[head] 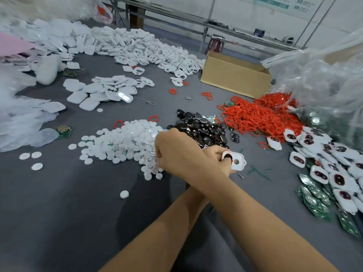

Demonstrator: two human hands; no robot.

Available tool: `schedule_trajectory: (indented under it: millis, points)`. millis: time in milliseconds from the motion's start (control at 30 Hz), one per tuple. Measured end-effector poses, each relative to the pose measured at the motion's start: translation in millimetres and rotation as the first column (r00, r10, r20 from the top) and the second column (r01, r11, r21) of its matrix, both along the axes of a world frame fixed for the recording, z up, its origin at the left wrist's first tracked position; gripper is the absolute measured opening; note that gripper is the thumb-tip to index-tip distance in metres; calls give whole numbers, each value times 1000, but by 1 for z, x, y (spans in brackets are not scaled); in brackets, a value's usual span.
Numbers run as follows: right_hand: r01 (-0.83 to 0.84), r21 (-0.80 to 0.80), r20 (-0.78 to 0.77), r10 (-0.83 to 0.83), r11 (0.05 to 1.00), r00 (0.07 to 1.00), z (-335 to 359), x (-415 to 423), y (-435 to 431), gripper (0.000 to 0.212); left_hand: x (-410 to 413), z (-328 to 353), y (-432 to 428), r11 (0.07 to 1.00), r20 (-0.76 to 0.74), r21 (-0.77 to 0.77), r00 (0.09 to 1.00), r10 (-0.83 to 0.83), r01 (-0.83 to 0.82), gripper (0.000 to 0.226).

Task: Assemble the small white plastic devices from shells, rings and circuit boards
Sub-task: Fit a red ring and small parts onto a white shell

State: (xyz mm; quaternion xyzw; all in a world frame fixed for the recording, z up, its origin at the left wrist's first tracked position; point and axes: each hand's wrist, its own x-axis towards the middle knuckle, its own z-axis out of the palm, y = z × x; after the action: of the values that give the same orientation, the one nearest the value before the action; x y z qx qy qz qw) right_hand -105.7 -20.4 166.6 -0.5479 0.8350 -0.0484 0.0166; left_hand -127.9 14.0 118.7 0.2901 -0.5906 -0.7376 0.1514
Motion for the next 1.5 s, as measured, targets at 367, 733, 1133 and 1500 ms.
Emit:
schedule_trajectory:
  millis: [367, 733, 1133, 1500]
  points:
    - [80, -83, 275, -55, 993, 960, 1, -23, 17, 16, 12, -16, -1, 986, -30, 87, 990, -137, 139, 30]
    - [423, -585, 515, -86, 692, 853, -1, -86, 140, 22, 5, -7, -3, 1000, -156, -4, 988, 14, -15, 17]
    - [523, -287, 189, -487, 803, 852, -38, -118, 178, 11, 4, -5, -7, 993, -190, 21, 975, 116, -114, 25]
    - [516, -304, 274, -445, 801, 852, -36, -120, 185, 14, 4, -7, -8, 994, -195, 31, 974, 111, -108, 27]
